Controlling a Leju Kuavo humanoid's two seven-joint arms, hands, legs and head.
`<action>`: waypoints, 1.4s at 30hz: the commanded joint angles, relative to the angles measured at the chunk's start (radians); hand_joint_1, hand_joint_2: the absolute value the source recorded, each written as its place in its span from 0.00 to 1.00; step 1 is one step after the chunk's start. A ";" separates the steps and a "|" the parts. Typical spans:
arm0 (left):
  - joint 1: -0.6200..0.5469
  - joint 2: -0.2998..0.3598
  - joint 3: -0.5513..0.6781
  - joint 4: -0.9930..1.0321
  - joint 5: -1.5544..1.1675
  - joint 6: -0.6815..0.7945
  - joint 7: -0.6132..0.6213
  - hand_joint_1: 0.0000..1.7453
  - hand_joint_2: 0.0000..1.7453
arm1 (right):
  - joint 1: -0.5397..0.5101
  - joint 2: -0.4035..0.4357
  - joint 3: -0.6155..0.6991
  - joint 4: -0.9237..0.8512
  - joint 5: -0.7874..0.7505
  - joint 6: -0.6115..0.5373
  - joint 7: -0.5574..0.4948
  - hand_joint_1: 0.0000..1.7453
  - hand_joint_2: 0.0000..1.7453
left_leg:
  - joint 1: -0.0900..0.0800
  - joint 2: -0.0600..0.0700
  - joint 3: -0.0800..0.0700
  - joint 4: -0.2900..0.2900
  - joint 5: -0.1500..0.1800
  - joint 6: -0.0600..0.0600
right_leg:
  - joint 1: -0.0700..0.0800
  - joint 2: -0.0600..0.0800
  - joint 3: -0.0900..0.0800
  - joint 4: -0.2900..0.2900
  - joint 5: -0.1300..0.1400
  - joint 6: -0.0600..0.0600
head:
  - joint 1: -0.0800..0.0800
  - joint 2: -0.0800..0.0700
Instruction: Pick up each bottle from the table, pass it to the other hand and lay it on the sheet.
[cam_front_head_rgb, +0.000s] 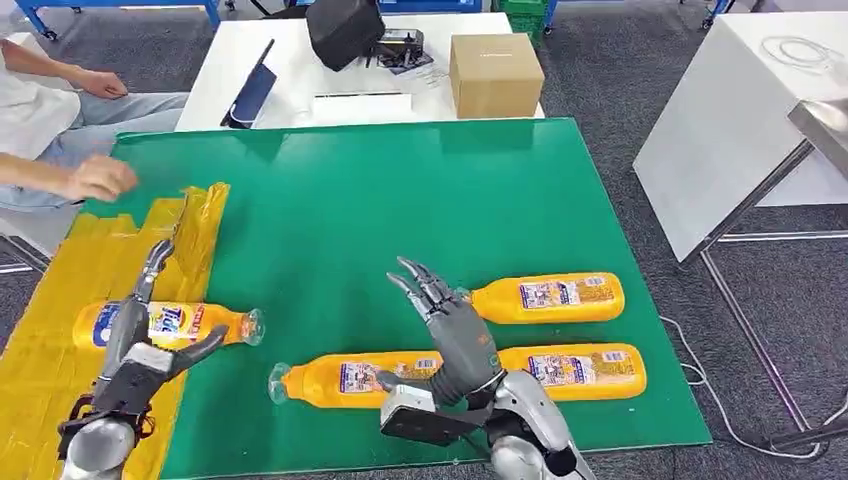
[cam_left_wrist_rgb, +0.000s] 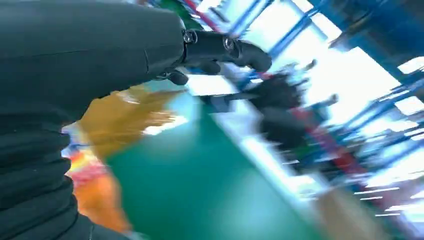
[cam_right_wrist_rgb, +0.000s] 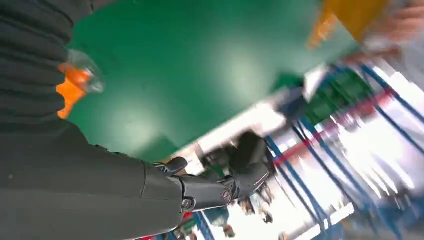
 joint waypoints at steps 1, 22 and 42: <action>0.000 -0.117 -0.003 -0.170 0.093 -0.109 -0.034 0.00 1.00 | -0.174 -0.077 0.181 0.324 0.099 0.067 0.083 0.00 1.00 | 0.002 0.003 0.002 0.000 0.000 0.000 | 0.002 0.001 0.003 -0.002 0.001 -0.001 | 0.000 0.000; -0.050 -0.123 -0.054 -0.078 0.071 -0.092 -0.027 0.00 1.00 | -0.288 -0.084 0.328 0.522 0.150 0.113 0.141 0.00 1.00 | 0.002 0.000 0.003 -0.001 0.000 0.000 | 0.002 -0.001 0.004 -0.002 0.001 -0.002 | 0.000 0.000; -0.015 -0.148 -0.051 -0.111 0.100 -0.118 -0.015 0.00 1.00 | -0.282 -0.038 0.293 0.540 0.296 0.051 0.273 0.09 1.00 | 0.001 0.002 0.003 0.000 -0.001 0.000 | 0.002 0.000 0.004 -0.001 0.000 -0.002 | 0.000 0.000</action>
